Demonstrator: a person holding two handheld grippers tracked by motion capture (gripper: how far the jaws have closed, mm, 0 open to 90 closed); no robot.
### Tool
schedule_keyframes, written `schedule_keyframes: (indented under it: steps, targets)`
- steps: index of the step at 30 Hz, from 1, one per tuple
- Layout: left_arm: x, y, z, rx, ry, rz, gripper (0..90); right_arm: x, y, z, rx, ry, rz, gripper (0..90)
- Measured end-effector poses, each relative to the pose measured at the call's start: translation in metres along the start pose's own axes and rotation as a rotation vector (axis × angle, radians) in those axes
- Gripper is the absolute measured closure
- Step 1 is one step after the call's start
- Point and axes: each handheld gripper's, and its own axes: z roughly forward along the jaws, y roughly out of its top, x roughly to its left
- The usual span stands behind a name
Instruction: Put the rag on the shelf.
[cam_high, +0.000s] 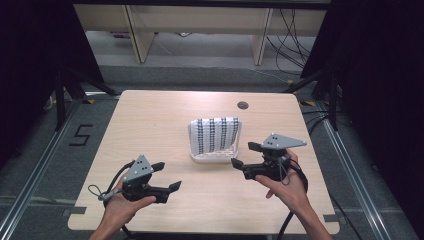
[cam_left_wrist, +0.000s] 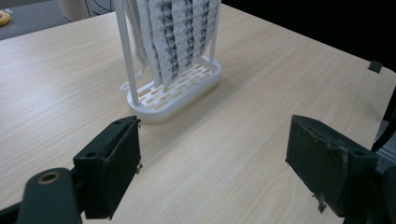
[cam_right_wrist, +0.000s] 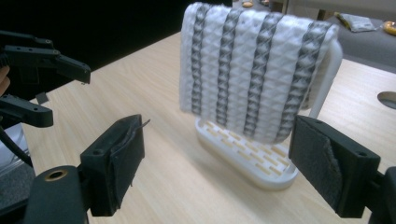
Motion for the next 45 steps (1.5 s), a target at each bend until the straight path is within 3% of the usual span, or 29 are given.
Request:
schedule_keyframes:
  steps: [1, 4, 5, 6, 7, 10, 12, 14, 15, 17, 26, 31, 33, 36, 38, 45]
  targets:
    - [-0.001, -0.002, 0.0, 0.0, 0.0, 0.001, 17.1, 0.0, -0.002, 0.001, -0.003, 0.003, -0.013, 19.4]
    - [-0.004, -0.008, -0.002, 0.008, 0.011, 0.006, 17.1, 0.004, -0.008, -0.001, 0.018, 0.006, 0.017, 19.4]
    - [-0.005, -0.01, -0.002, 0.01, 0.007, 0.005, 17.1, 0.002, -0.009, 0.0, 0.007, 0.008, -0.017, 19.4]
    - [-0.005, -0.013, -0.001, 0.016, 0.001, 0.008, 17.1, 0.005, -0.011, -0.001, 0.014, 0.001, 0.012, 19.4]
    - [-0.006, -0.015, -0.002, 0.024, 0.006, 0.008, 17.1, 0.002, -0.013, -0.001, 0.012, -0.015, -0.029, 19.4]
    - [-0.007, -0.021, -0.002, 0.024, 0.005, 0.008, 17.1, 0.006, -0.019, -0.001, 0.027, -0.011, 0.007, 19.4]
    - [-0.007, -0.024, -0.002, 0.026, 0.005, 0.006, 17.1, 0.004, -0.023, 0.001, 0.026, -0.004, -0.013, 19.4]
    - [-0.008, -0.028, -0.001, 0.012, 0.0, 0.003, 17.1, 0.006, -0.028, 0.001, 0.043, -0.008, -0.002, 19.5]
    - [-0.008, -0.03, -0.001, 0.016, 0.006, 0.006, 17.1, 0.005, -0.03, 0.002, 0.037, -0.016, -0.025, 19.4]
    - [-0.009, -0.033, 0.0, 0.013, 0.0, 0.004, 17.1, 0.007, -0.034, 0.002, 0.047, -0.045, -0.021, 19.4]
    - [-0.013, -0.052, 0.0, 0.026, -0.016, -0.007, 16.7, 0.016, -0.058, 0.006, 0.075, -0.018, -0.024, 19.4]
    - [-0.016, -0.065, -0.003, 0.035, -0.019, -0.008, 16.5, 0.02, -0.078, 0.007, 0.112, 0.005, 0.011, 18.8]
    - [-0.017, -0.069, -0.004, 0.059, -0.015, 0.023, 16.5, 0.02, -0.087, 0.008, 0.129, 0.009, 0.017, 18.8]
    - [-0.019, -0.074, -0.005, 0.07, -0.021, 0.033, 16.5, 0.02, -0.098, 0.009, 0.166, 0.011, 0.025, 18.7]
    - [-0.022, -0.077, -0.003, 0.058, -0.021, 0.015, 16.5, 0.02, -0.103, 0.01, 0.178, 0.022, 0.012, 18.7]
    - [-0.028, -0.085, 0.003, 0.085, -0.034, 0.0, 16.5, 0.025, -0.114, 0.01, 0.21, 0.014, 0.024, 18.6]
